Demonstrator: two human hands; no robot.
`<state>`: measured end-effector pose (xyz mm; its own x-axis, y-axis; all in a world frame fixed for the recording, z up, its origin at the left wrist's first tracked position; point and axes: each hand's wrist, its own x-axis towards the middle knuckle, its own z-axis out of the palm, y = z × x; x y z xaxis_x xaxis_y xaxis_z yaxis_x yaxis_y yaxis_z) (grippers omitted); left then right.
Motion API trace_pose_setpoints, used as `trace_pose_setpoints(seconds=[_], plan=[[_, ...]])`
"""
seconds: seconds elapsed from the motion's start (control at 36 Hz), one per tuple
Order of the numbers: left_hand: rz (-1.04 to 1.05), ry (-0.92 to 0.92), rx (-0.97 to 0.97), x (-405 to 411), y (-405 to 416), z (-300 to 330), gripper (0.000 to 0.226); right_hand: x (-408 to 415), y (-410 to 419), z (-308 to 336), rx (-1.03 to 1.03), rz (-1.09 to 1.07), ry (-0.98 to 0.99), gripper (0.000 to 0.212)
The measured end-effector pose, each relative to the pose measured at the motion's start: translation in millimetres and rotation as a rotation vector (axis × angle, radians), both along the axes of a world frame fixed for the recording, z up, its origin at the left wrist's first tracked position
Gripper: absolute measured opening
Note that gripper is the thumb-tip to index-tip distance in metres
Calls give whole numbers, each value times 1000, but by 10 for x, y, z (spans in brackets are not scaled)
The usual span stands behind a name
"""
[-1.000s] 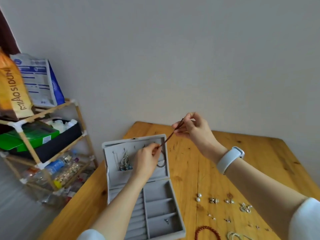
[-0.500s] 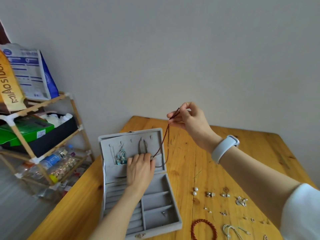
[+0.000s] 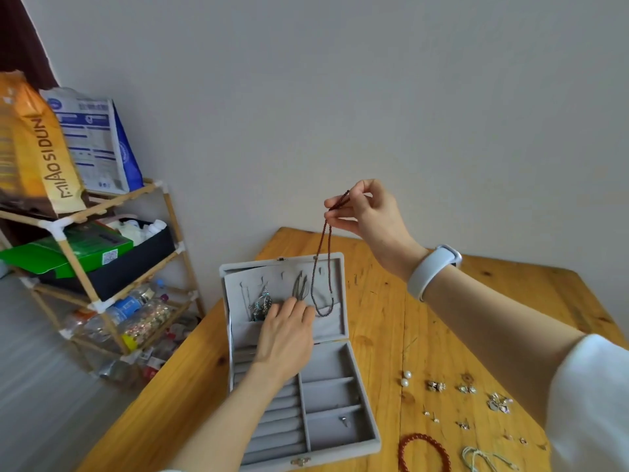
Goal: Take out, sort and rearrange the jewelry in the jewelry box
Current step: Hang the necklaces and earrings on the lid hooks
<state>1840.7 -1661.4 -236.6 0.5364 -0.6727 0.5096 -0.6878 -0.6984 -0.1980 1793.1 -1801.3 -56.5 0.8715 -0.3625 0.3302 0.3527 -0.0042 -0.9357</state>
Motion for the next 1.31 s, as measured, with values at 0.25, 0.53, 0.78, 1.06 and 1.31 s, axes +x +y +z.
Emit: trace_pose_setpoints(seconds=[0.25,0.53,0.78,1.06,1.31], plan=[[51,35,-4,1,21,-16,20,88,119,0,-24,-15,-55,22],[60,74,10,-76,120,-29,20,122,166,36,-26,-6,-79,21],[16,136,-64,-103,139,-64,18,77,105,-376,-208,-74,89,22],[6,168,-115,-179,105,-113,32,65,7,-930,-367,-18,187,22],[2,95,-169,-194,122,-249,37,-69,5,-1432,-1088,47,195,6]])
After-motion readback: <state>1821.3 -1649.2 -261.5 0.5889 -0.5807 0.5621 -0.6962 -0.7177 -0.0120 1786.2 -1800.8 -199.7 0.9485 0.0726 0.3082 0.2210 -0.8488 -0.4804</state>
